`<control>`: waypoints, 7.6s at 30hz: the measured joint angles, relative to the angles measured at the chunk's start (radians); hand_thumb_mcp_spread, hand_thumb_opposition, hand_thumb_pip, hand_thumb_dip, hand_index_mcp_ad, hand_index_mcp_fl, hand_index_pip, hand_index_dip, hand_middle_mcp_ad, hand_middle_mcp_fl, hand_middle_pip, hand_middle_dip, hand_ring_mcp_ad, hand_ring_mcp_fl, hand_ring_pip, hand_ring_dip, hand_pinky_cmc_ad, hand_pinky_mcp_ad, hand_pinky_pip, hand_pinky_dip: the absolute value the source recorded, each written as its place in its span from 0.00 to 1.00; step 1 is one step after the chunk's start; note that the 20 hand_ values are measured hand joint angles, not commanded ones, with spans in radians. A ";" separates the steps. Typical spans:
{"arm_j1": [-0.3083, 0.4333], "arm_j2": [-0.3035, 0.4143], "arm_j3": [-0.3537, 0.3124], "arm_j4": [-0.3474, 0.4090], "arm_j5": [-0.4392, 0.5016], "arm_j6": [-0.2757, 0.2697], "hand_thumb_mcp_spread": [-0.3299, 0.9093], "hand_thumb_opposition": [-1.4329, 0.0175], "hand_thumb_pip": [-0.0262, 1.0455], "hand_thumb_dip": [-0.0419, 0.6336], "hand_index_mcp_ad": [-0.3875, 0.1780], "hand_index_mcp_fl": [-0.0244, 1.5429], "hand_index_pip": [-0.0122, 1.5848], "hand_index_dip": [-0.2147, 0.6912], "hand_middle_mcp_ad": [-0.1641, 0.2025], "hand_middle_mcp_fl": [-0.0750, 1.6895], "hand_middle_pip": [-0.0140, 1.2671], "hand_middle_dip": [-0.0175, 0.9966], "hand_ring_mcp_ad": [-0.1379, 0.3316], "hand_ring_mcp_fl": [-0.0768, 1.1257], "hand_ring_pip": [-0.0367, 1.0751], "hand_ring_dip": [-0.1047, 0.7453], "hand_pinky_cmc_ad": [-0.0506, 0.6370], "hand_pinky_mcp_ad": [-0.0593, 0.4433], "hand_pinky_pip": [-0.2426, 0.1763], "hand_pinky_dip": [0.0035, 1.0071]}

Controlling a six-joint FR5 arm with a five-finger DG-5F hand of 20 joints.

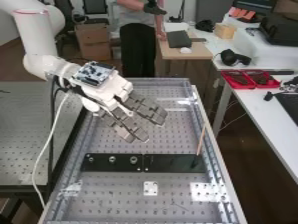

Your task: Grab the pcb board and place it in the clear container

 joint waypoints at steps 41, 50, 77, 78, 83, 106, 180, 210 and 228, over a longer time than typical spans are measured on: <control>0.128 -0.339 0.224 -0.143 0.511 0.221 0.54 0.42 0.62 0.37 0.64 0.03 0.98 0.39 0.56 0.05 0.12 0.12 0.84 0.06 0.11 0.12 0.50 0.55 0.28 0.68; 0.094 -0.375 0.250 -0.126 0.505 0.219 0.53 0.42 0.62 0.37 0.64 0.03 0.98 0.39 0.56 0.05 0.12 0.12 0.84 0.06 0.11 0.12 0.50 0.54 0.28 0.71; 0.119 -0.477 0.391 -0.276 0.626 0.371 0.54 0.42 0.62 0.37 0.65 0.05 0.98 0.39 0.56 0.05 0.12 0.14 0.84 0.07 0.16 0.12 0.56 0.55 0.28 0.86; 0.119 -0.474 0.389 -0.284 0.628 0.368 0.54 0.42 0.62 0.37 0.65 0.05 0.98 0.39 0.56 0.05 0.12 0.14 0.84 0.07 0.16 0.12 0.56 0.54 0.28 0.85; 0.121 -0.452 0.369 -0.249 0.633 0.314 0.54 0.42 0.62 0.37 0.65 0.05 0.98 0.39 0.56 0.05 0.12 0.14 0.84 0.07 0.17 0.12 0.56 0.55 0.28 0.87; 0.142 -0.447 0.319 0.089 0.648 -0.013 0.54 0.42 0.62 0.39 0.65 0.05 0.98 0.39 0.57 0.05 0.12 0.14 0.84 0.06 0.17 0.12 0.56 0.55 0.28 0.88; 0.082 -0.495 0.311 0.001 0.542 0.112 0.55 0.42 0.64 0.41 0.65 0.09 0.98 0.37 0.57 0.05 0.12 0.14 0.84 0.06 0.16 0.12 0.56 0.55 0.28 0.83; 0.079 -0.489 0.298 0.063 0.536 0.037 0.59 0.39 0.64 0.44 0.65 0.15 0.98 0.34 0.57 0.05 0.12 0.14 0.82 0.06 0.12 0.15 0.56 0.51 0.28 0.73; 0.075 -0.488 0.294 0.092 0.535 0.014 0.60 0.37 0.64 0.43 0.65 0.20 0.97 0.33 0.56 0.05 0.12 0.14 0.81 0.06 0.12 0.15 0.56 0.51 0.32 0.70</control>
